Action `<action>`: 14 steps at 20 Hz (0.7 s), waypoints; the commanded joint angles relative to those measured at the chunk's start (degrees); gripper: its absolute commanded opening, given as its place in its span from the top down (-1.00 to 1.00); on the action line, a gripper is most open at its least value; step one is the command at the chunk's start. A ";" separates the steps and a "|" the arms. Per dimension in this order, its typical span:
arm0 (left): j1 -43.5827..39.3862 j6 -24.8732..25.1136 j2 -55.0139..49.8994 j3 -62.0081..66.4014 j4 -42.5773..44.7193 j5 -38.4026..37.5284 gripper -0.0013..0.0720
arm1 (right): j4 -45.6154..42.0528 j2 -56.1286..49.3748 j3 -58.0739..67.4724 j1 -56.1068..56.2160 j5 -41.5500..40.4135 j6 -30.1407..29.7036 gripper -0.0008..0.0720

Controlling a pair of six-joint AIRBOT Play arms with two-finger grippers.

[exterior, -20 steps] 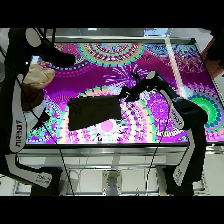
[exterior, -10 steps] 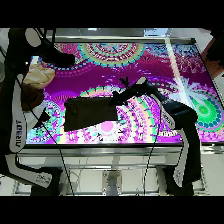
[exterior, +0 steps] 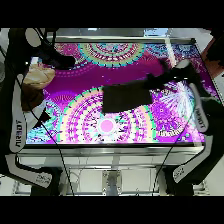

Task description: Fold the shirts.

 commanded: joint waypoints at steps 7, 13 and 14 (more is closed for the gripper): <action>-0.04 -2.64 0.02 -0.02 -0.85 -0.44 0.93 | -36.11 16.37 0.02 -33.68 20.50 9.14 0.90; -0.04 -3.85 0.02 -0.02 -1.14 -2.56 0.93 | -52.94 17.81 -0.81 -38.58 24.46 8.35 0.15; -0.04 -4.04 0.02 -0.02 -1.14 -2.97 0.93 | -52.92 17.84 -0.79 -38.16 24.46 7.78 -0.19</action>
